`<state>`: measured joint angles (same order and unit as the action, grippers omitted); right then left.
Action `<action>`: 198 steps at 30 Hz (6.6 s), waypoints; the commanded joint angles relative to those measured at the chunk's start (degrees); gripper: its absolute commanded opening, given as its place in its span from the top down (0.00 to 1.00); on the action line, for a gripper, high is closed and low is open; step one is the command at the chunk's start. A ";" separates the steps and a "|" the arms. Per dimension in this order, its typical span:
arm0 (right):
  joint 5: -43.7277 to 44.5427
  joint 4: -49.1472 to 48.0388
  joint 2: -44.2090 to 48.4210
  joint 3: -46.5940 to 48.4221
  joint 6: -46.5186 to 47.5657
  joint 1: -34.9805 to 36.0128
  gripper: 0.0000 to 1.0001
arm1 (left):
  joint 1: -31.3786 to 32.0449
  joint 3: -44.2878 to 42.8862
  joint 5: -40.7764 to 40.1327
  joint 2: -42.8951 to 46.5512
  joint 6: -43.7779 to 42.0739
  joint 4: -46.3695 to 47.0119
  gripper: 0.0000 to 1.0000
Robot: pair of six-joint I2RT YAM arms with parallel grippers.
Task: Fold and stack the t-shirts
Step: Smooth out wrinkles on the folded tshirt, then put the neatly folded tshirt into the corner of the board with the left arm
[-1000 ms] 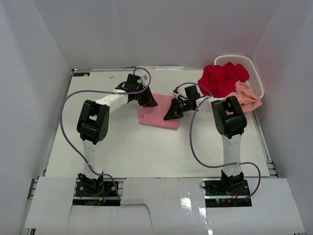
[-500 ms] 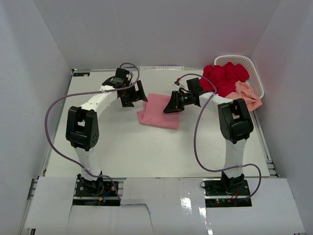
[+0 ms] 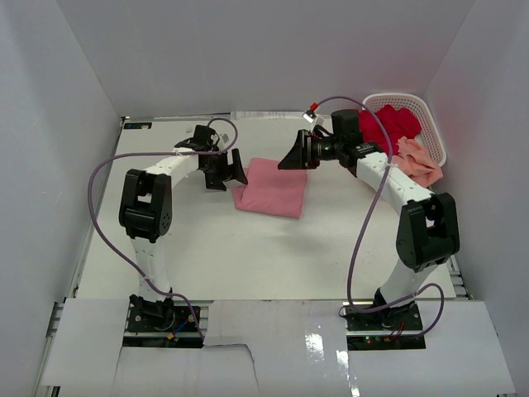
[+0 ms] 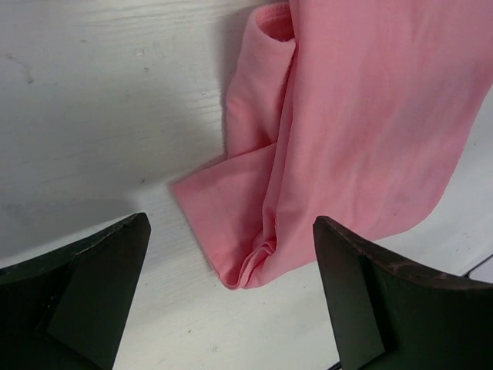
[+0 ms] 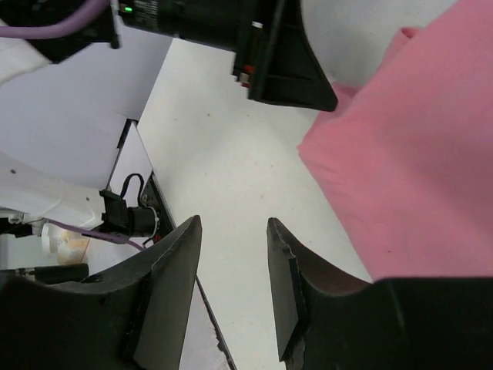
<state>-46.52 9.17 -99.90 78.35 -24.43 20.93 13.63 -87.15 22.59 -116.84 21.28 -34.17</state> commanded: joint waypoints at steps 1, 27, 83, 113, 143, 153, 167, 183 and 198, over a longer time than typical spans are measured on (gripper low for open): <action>-0.32 1.29 4.09 1.90 0.61 0.25 0.54 | 0.17 0.75 5.01 -0.49 -2.82 4.37 0.02; 0.82 0.67 11.30 -6.45 1.13 0.17 0.53 | 1.05 1.28 12.75 -11.57 -2.38 8.25 0.14; -5.95 12.63 16.40 -8.21 5.88 -0.10 0.53 | -20.13 -41.52 -40.26 -34.16 -33.05 4.38 1.00; -4.28 13.25 13.85 -9.79 1.58 0.52 0.52 | -26.64 -46.62 -37.43 -30.13 -32.96 14.30 0.06; -5.69 10.43 18.77 -14.88 1.84 0.96 0.52 | -23.73 -9.08 -33.40 -1.81 -14.44 29.25 0.06; -4.45 11.13 21.94 -16.82 2.10 1.04 0.52 | -24.09 -8.20 -40.53 -7.00 -12.57 36.37 0.09; -4.37 11.31 19.04 -16.30 2.19 1.05 0.52 | -25.93 -12.85 -35.25 -12.88 -7.74 36.29 0.78; -4.98 10.61 17.28 -16.38 1.93 1.04 0.52 | -29.71 -12.43 -34.80 -14.47 -4.41 39.17 0.68; -4.45 9.73 18.43 -19.37 2.89 1.04 0.52 | -29.98 -19.97 -31.37 -8.42 1.31 26.12 0.52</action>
<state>-50.68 20.78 -82.48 59.00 -22.28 21.82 -17.74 -101.84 -9.26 -133.47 22.50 -2.57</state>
